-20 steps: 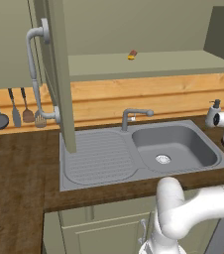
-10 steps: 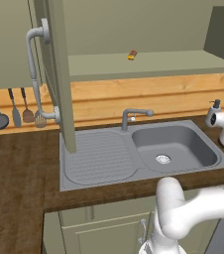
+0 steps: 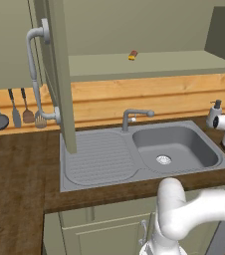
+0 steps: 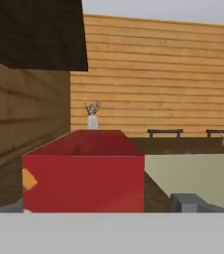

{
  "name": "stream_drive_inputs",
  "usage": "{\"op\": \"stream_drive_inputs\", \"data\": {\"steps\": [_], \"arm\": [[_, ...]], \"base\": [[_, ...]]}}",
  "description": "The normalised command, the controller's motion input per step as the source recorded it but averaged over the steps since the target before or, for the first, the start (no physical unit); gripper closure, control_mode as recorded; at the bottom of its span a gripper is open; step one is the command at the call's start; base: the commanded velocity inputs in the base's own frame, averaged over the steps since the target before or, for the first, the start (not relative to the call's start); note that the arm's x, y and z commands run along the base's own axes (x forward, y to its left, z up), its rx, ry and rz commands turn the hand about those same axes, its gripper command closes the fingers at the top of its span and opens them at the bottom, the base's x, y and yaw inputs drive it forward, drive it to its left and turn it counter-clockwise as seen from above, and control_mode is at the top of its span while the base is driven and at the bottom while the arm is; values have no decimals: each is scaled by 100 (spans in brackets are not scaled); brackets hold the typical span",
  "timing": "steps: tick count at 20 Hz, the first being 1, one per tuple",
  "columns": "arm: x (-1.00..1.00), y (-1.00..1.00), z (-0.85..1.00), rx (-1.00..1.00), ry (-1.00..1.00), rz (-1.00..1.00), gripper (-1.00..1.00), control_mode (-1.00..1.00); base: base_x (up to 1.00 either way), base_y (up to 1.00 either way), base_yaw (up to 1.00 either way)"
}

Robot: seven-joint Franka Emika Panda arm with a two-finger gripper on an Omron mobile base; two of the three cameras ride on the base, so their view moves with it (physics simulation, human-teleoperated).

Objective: Pick the cereal and place it on the digital scale for weighing, and close the cabinet.

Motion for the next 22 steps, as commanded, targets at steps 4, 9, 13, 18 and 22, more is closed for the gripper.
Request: {"op": "stream_drive_inputs", "data": {"steps": [4,9,13,18,22], "arm": [[0,16,-3,-4,1,0,-100,-100],[-11,23,0,-5,-1,0,-100,-100],[-23,54,0,-15,-1,0,-100,-100],[-22,69,0,-21,-2,0,-100,-100],[0,51,0,-15,0,0,-100,-100]], "base": [[0,0,0],[0,0,0],[0,0,0],[0,0,0],[0,0,0]]}}
